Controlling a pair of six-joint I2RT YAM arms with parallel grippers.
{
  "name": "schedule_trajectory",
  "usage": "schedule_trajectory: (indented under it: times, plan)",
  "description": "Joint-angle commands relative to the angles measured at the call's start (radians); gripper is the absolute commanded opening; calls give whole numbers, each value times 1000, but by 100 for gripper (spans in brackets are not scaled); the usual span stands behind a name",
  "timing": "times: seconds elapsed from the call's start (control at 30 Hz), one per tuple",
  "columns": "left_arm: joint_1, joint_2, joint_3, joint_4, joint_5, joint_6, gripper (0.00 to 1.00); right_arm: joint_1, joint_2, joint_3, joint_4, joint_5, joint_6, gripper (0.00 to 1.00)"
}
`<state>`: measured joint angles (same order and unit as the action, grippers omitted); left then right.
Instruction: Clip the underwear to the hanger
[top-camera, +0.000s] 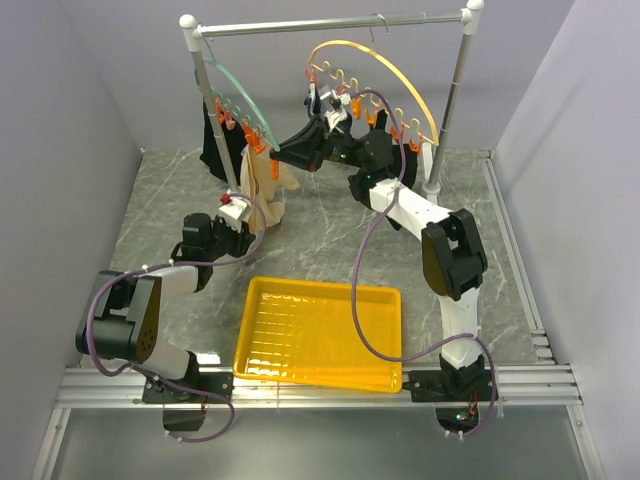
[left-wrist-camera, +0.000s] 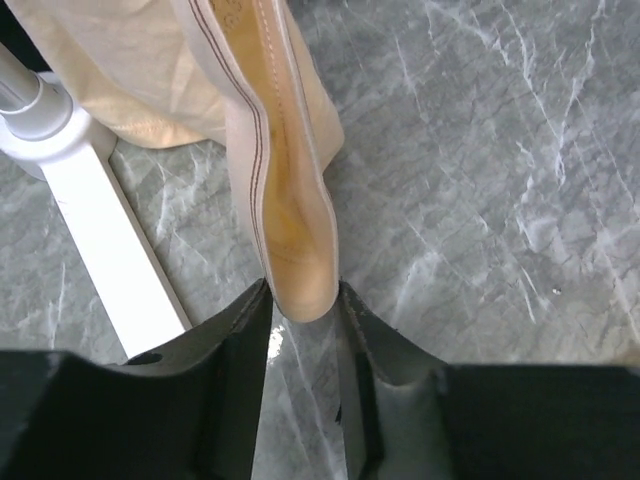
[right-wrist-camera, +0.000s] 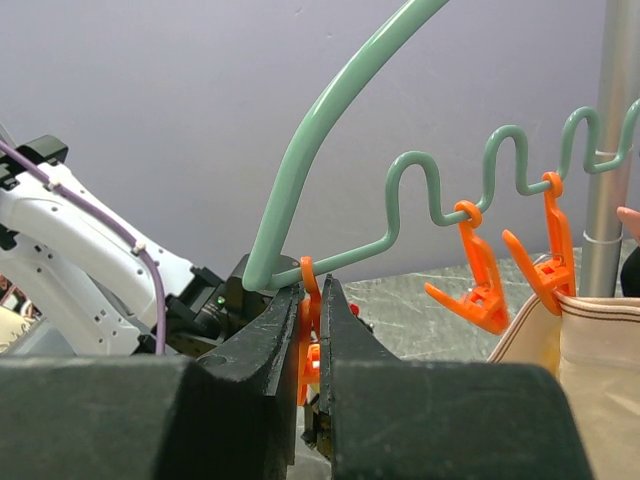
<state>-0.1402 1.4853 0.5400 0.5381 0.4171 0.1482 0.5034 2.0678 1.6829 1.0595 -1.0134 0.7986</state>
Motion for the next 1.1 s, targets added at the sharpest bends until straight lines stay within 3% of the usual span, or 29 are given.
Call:
schedule_trajectory:
  times: [0.0,0.17,0.27,0.3,0.37,0.7,1.07]
  plan:
    - [-6,-23,-8,80,0,-32,33,-8,-21,24,4,22,-10,0]
    - [-6,-40,-31,100,18,-26,31,-8,-17,29,-1,16,-12,0]
    - [-6,-54,-43,103,46,-10,17,-9,-18,23,-3,15,-16,0]
    - [-4,-69,-43,91,55,4,7,-9,-18,23,-4,16,-18,0]
    - [-6,-95,-46,74,83,17,0,-8,-23,21,-9,15,-22,0]
    - [-7,-324,-22,-84,193,319,0,-8,-11,43,-18,21,-24,0]
    - [-47,-307,87,-60,253,323,0,7,-40,9,-53,39,-45,0]
